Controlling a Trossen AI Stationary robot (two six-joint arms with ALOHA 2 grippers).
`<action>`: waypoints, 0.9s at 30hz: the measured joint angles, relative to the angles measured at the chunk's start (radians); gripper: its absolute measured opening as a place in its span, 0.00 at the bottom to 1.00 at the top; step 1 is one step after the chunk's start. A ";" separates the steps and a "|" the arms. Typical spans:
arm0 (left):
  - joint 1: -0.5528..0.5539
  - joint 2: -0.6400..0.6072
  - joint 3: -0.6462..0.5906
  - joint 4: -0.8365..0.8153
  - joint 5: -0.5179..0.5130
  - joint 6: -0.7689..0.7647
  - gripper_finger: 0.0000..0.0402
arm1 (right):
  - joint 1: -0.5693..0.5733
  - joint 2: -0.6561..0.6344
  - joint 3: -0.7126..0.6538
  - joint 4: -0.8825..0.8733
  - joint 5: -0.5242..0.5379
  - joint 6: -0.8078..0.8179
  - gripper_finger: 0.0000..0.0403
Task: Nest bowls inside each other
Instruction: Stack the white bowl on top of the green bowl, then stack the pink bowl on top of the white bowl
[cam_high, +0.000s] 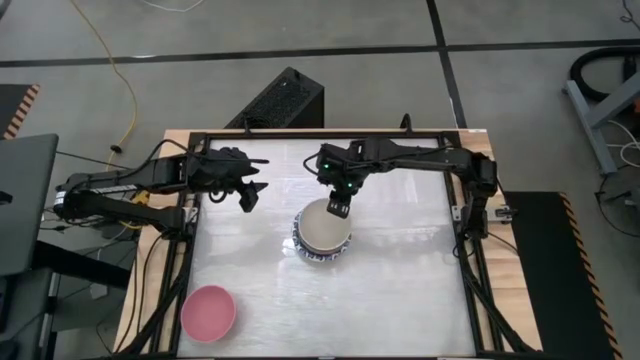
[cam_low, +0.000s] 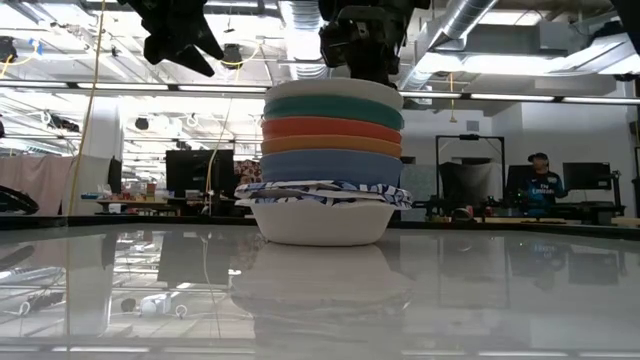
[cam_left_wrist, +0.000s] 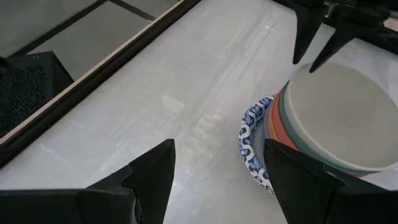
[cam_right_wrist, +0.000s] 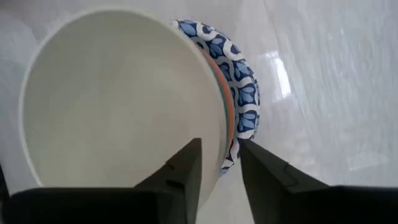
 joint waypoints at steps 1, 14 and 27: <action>0.000 0.000 0.000 0.000 0.000 0.002 0.58 | -0.002 -0.002 0.001 0.000 0.000 -0.002 0.33; -0.002 0.000 0.000 -0.012 0.284 0.116 0.58 | -0.015 -0.004 0.178 -0.014 0.002 -0.091 0.39; -0.188 0.000 0.000 -0.297 0.444 -0.010 0.58 | -0.009 -0.005 0.269 -0.072 -0.001 -0.154 0.37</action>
